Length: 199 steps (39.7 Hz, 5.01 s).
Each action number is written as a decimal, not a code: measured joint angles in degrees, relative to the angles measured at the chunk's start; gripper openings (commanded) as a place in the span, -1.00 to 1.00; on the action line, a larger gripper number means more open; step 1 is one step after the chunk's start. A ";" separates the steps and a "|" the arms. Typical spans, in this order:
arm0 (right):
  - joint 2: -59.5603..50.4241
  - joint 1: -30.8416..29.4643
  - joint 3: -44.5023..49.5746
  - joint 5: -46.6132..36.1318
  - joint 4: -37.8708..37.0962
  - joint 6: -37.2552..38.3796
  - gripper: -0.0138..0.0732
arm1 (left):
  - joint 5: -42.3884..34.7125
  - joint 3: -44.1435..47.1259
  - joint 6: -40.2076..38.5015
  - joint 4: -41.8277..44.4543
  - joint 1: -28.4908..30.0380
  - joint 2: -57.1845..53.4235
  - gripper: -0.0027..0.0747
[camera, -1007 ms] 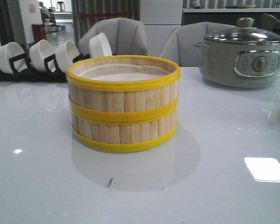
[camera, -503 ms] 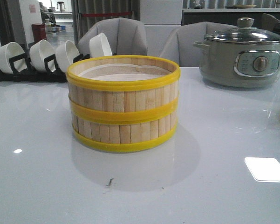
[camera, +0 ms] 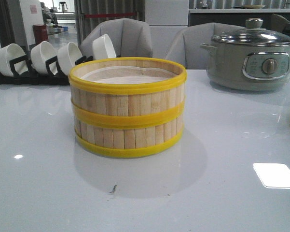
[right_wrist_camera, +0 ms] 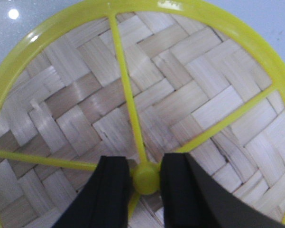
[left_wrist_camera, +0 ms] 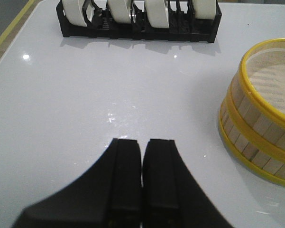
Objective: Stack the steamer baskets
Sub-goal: 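Lift the woven lid with the right gripper and carry it over the stack, then lower the lid onto the top basket and open the right gripper, then raise the right gripper away from the lidded stack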
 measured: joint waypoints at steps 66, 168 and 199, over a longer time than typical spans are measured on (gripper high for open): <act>10.95 49.33 -49.57 29.11 4.97 0.00 -0.56 | -0.02 0.00 0.00 0.00 0.00 0.00 -0.71; 8.06 48.58 -50.02 19.81 3.93 -0.19 0.31 | -0.02 0.00 0.00 0.00 0.00 0.00 -0.71; -45.08 22.09 11.47 -17.10 -0.73 -0.19 0.31 | -0.02 0.00 0.00 0.00 0.00 0.00 -0.71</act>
